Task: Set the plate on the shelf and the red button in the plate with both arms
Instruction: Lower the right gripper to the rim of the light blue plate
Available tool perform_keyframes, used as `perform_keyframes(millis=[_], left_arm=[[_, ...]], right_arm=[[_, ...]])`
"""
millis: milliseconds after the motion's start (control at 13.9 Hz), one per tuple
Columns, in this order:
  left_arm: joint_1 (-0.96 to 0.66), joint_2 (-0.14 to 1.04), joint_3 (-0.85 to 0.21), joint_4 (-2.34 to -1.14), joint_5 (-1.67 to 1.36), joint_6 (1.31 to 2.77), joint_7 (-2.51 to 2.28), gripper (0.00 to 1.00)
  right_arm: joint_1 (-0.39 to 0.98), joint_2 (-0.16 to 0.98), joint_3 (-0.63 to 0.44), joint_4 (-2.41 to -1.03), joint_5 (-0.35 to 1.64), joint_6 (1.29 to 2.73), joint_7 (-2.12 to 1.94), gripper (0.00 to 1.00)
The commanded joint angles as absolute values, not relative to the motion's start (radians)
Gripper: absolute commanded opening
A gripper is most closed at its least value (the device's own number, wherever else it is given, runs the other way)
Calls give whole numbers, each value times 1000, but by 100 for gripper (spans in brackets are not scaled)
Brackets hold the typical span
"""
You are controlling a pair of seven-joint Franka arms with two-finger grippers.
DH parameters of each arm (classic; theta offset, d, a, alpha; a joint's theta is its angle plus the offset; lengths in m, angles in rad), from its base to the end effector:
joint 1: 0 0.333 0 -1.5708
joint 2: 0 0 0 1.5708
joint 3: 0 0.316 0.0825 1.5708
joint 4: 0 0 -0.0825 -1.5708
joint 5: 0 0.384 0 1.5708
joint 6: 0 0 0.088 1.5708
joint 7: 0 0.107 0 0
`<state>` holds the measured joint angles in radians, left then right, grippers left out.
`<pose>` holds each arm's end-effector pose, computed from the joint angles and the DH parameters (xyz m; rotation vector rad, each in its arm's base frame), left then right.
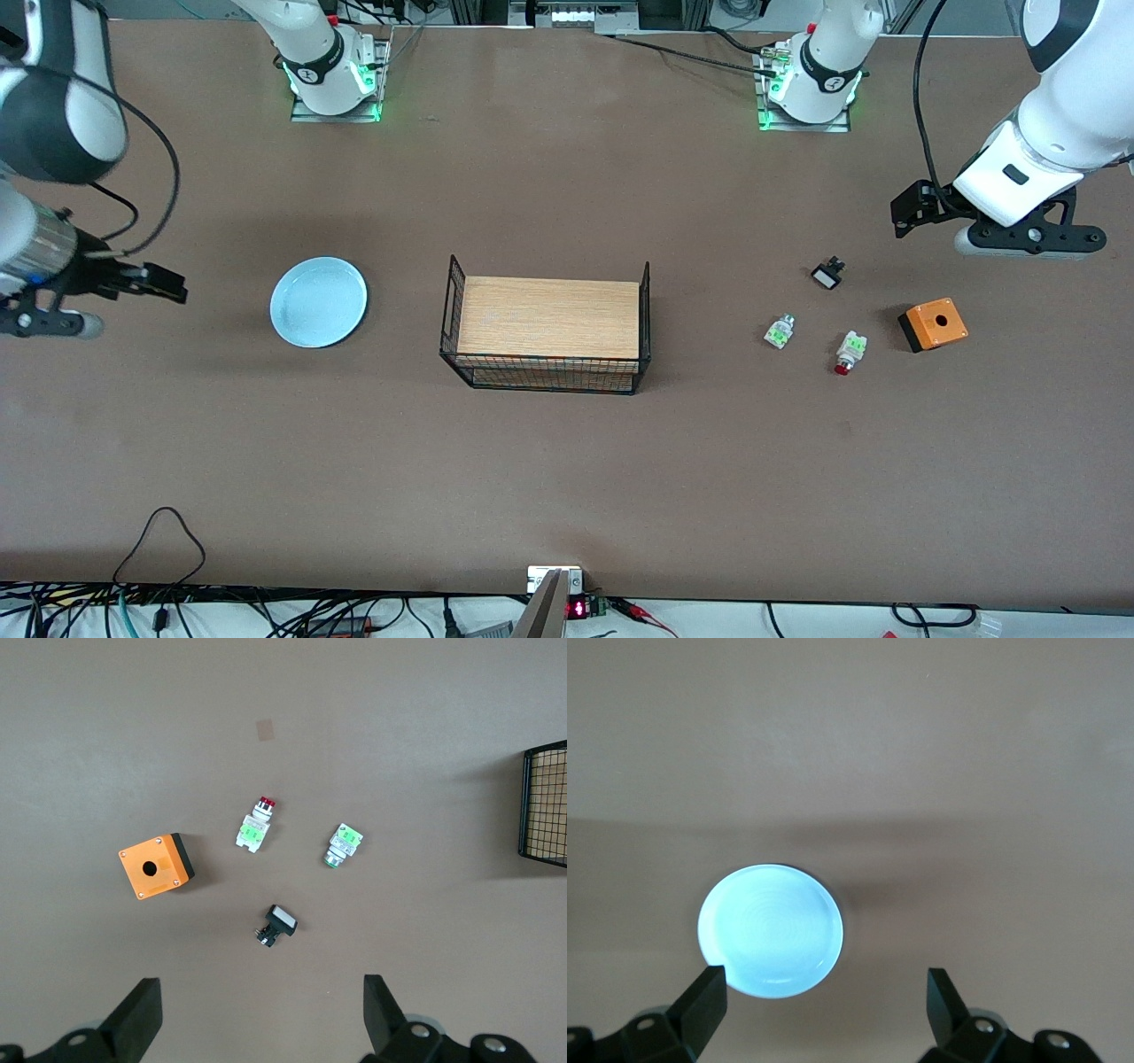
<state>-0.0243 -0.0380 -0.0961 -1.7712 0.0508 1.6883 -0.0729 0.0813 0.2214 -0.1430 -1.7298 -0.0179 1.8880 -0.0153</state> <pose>0.5424 -0.0615 0.5604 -3.0818 0.0839 0.0612 0.6170 -0.0338 0.4462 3.0937 -0.0585 -0.0973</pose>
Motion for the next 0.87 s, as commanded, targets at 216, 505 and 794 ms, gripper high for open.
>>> perform_keyframes(millis=[216, 505, 794], left_arm=[[-20, -29, -98, -1743, 31, 1664, -75, 100], [-20, -29, -98, -1743, 31, 1664, -75, 100], [-20, -29, -98, -1743, 31, 1664, -75, 100]], right_arm=[[63, 221, -140, -2020, -14, 2182, -17, 100], [64, 241, -140, -2239, -20, 2457, -64, 100], [52, 331, -140, -2269, -20, 2549, -159, 100]])
